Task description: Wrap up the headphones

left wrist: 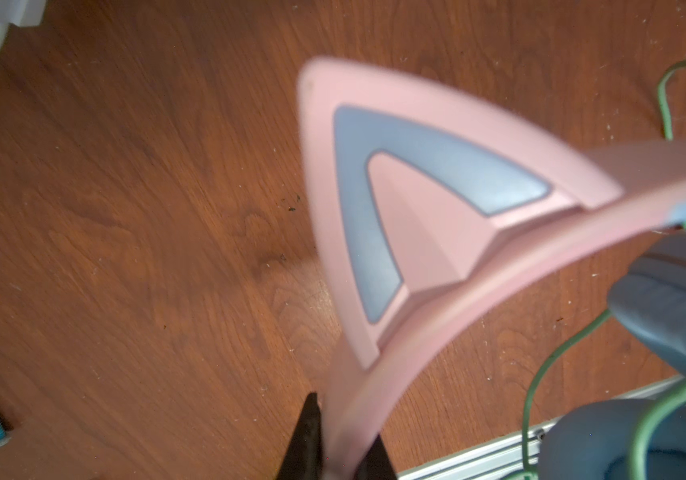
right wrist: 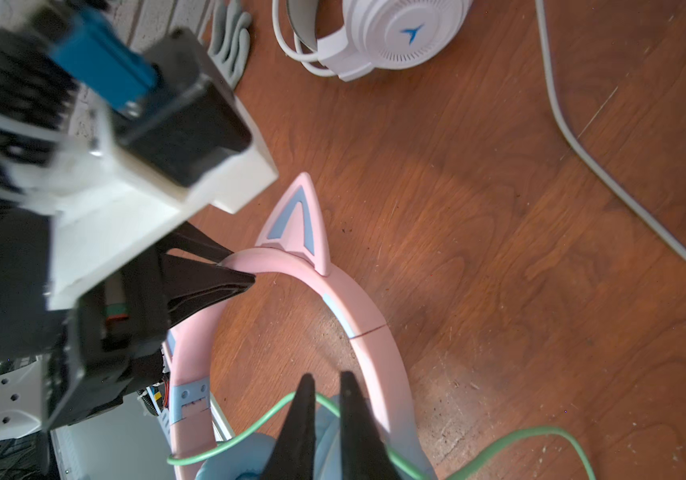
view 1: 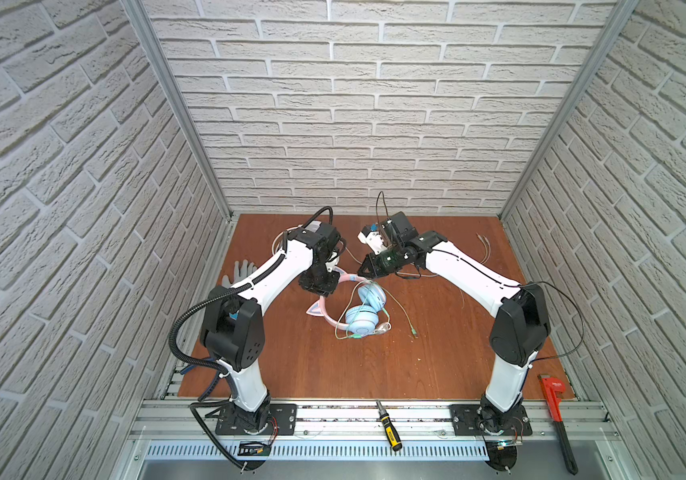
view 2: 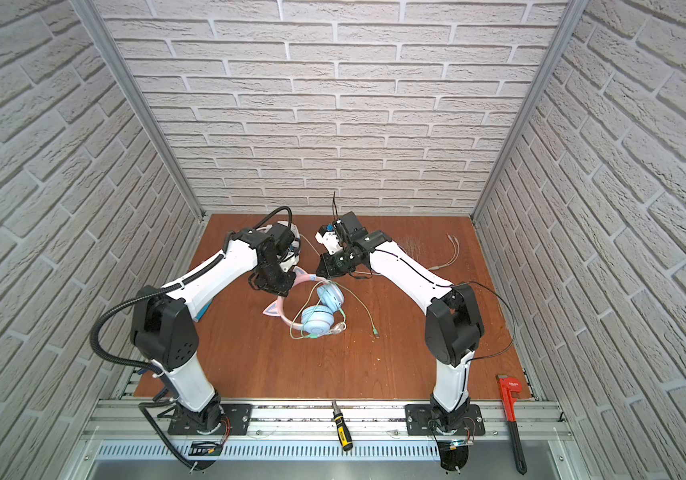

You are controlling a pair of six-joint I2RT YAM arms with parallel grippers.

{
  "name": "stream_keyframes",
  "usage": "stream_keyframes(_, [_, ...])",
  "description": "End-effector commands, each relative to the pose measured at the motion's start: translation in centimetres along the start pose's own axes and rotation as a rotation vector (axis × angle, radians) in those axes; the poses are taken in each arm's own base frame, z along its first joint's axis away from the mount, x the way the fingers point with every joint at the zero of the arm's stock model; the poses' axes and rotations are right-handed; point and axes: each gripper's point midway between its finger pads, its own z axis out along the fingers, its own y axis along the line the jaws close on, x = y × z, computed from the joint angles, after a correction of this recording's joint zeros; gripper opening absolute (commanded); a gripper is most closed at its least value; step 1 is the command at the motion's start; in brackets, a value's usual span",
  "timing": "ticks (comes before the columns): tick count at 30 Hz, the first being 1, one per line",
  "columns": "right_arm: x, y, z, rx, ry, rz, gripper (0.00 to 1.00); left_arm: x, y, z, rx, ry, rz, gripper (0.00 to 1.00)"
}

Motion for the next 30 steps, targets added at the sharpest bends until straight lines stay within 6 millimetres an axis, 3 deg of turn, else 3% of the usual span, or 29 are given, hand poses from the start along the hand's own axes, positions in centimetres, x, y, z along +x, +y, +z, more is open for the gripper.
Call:
stream_keyframes(1, [-2.3, 1.5, -3.4, 0.000, -0.129, -0.097, 0.25, -0.3, -0.6, -0.2, 0.042, -0.008, 0.015, 0.00])
stream_keyframes(6, [-2.4, 1.0, -5.9, 0.051, -0.176, -0.242, 0.43, -0.1, -0.7, -0.1, 0.045, -0.004, 0.024, 0.00])
stream_keyframes(11, [-0.3, 0.3, -8.4, 0.143, -0.162, -0.455, 0.64, -0.1, -0.7, -0.3, 0.044, -0.002, 0.041, 0.00])
stream_keyframes(16, [2.4, -0.6, -9.6, 0.208, -0.124, -0.623, 0.67, -0.4, -0.8, -0.3, 0.049, -0.004, 0.054, 0.00])
stream_keyframes(20, [3.5, -0.8, -9.9, 0.230, -0.148, -0.771, 0.68, -0.5, -0.9, -0.2, 0.053, 0.000, 0.066, 0.00])
stream_keyframes(24, [4.3, -0.5, -9.2, 0.255, -0.129, -0.971, 0.69, -0.6, -0.9, -0.3, 0.052, 0.007, 0.078, 0.00])
stream_keyframes(30, [4.2, 0.8, -6.6, 0.233, -0.108, -1.110, 0.69, -0.8, -1.0, -0.5, 0.054, 0.009, 0.079, 0.00])
